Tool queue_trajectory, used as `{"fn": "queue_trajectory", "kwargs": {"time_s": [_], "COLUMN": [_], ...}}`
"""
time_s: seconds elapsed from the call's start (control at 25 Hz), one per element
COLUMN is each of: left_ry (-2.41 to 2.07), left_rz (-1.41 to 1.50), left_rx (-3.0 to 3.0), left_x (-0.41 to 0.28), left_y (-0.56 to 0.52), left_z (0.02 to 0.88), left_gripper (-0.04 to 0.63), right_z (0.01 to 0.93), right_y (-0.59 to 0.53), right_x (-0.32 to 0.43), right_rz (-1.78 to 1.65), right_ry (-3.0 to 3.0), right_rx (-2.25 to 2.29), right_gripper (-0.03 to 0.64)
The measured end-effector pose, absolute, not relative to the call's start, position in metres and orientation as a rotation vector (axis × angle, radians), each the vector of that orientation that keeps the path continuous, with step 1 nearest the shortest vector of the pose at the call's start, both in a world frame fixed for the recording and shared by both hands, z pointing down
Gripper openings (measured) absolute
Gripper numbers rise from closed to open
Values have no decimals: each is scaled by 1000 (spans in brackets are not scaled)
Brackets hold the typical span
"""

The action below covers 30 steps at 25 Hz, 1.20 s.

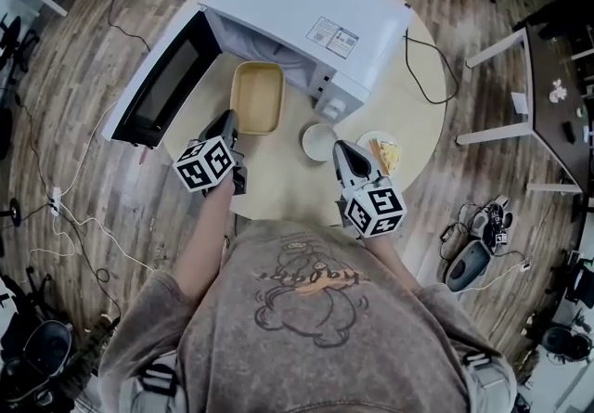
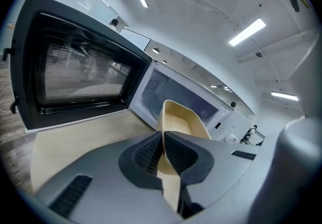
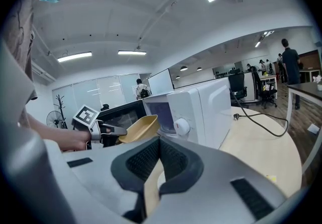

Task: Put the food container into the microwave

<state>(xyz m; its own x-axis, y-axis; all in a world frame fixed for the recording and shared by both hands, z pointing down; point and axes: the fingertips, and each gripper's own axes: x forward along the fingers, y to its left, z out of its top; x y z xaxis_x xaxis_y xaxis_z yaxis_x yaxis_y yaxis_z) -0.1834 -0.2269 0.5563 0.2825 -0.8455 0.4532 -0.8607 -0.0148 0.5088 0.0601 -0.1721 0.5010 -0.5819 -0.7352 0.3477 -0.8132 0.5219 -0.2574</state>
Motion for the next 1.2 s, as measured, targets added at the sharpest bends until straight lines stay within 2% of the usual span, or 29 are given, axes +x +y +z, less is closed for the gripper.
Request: {"fn": "queue_trajectory", "kwargs": {"time_s": [1.2], "left_ry": [-1508], "left_rz": [140], "left_rx": [1850], "left_x": [-164], "left_y": [-375], "left_z": [590], "left_gripper": [41], "right_z": [509], "right_y": [-179], "right_x": [71], "right_rz": [635], "right_ry": [-2490], "right_rx": [1415], "right_gripper": [2]}}
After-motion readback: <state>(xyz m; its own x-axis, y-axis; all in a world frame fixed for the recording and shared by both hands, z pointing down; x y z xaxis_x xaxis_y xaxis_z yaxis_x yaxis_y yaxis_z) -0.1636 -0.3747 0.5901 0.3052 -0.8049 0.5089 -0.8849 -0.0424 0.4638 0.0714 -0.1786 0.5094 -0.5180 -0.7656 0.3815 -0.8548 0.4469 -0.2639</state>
